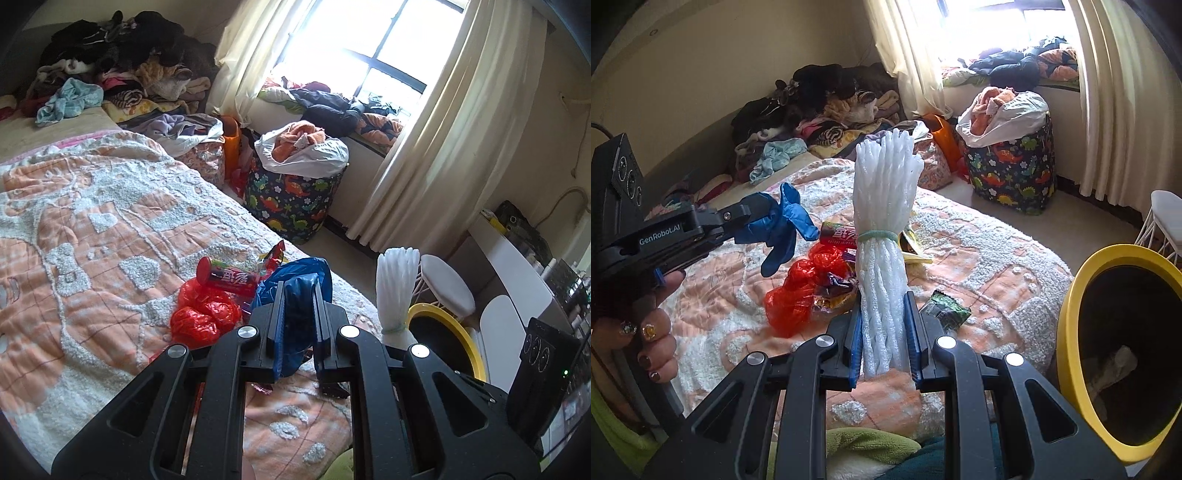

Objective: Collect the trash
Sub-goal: 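Carry the blue bag and white bundle over the bin with both tools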

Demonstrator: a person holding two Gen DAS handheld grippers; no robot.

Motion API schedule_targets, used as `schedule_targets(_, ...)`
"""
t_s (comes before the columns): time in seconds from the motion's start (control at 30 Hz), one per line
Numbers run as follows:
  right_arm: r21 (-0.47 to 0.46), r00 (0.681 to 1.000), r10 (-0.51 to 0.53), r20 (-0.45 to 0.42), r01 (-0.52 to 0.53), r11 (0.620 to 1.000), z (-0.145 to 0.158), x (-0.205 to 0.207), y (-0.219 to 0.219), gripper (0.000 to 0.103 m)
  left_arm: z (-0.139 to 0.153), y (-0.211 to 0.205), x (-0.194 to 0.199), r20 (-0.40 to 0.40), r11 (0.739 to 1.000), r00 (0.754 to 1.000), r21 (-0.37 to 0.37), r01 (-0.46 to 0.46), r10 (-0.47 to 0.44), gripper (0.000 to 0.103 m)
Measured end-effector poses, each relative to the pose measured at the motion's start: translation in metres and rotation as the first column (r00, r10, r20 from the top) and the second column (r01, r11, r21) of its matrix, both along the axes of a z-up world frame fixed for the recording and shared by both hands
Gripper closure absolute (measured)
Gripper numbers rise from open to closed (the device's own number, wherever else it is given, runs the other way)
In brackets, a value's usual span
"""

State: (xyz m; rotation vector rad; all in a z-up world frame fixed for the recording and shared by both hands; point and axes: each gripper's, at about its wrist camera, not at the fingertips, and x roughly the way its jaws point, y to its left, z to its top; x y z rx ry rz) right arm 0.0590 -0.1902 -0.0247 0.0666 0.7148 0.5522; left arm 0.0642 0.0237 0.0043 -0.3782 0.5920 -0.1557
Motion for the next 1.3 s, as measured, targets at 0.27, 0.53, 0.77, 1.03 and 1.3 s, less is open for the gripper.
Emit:
schedule_targets(0.27, 0.026, 0.999, -0.045, 0.006, 0.045, 0.999, 0.006, 0.003, -0.019, 0.083, 0.003, -0.024, 0.001, 0.001, 0.998, 0.999, 0.02, 0.054, -0.054, 0.096)
schedule_targets(0.53, 0.05, 0.995, -0.103, 0.011, 0.102, 0.993, 0.012, 0.007, -0.042, 0.083, 0.006, -0.045, 0.002, 0.006, 0.994, 0.995, 0.039, 0.102, -0.102, 0.096)
schedule_targets(0.77, 0.073, 0.986, -0.169, 0.004, 0.168, 0.983, 0.013, 0.012, -0.067, 0.083, 0.005, -0.059, 0.002, 0.004, 0.99, 0.991, 0.049, 0.134, -0.135, 0.096)
schedule_targets(1.03, 0.084, 0.971, -0.238, -0.008, 0.237, 0.968, 0.012, 0.02, -0.093, 0.083, 0.002, -0.073, 0.005, -0.005, 0.984, 0.985, 0.056, 0.17, -0.17, 0.096)
schedule_targets(1.3, 0.088, 0.949, -0.312, -0.034, 0.314, 0.945, 0.006, 0.028, -0.122, 0.084, -0.001, -0.096, 0.006, -0.006, 0.972, 0.975, 0.072, 0.222, -0.222, 0.096)
